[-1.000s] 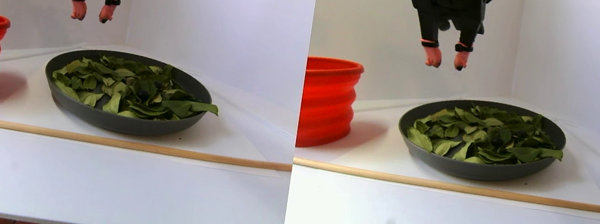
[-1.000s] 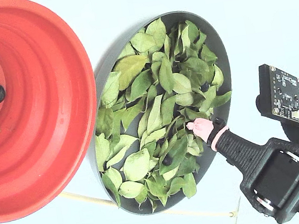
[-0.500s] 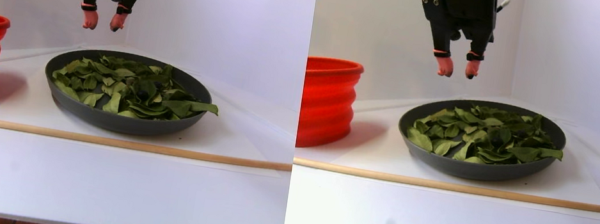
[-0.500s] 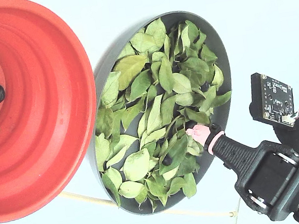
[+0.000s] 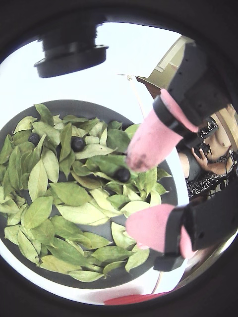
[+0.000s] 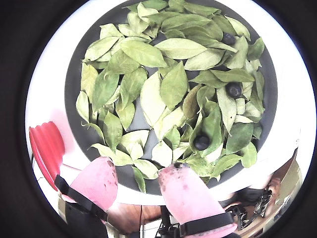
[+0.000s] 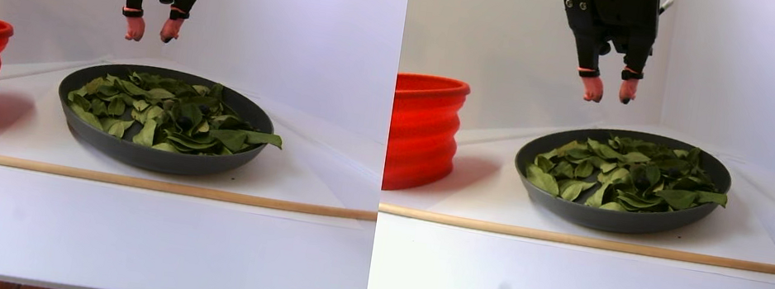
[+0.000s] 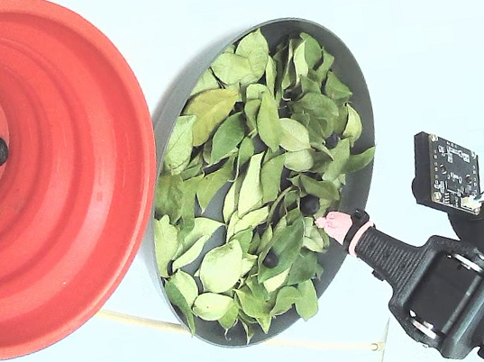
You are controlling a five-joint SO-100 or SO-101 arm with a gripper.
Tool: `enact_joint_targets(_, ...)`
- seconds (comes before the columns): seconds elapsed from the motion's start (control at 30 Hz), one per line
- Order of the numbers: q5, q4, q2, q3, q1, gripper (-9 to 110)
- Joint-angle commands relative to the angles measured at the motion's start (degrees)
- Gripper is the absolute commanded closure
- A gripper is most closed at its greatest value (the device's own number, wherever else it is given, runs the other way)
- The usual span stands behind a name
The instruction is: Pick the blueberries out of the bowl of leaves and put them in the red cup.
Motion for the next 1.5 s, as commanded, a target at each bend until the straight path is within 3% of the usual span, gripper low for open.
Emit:
enact_joint_targets(0.0, -1.23, -1.58, 0.62, 0.09, 1.76, 86)
enact_joint_targets(1.47, -10.28, -11.51, -9.14, 5.27, 9.49, 86)
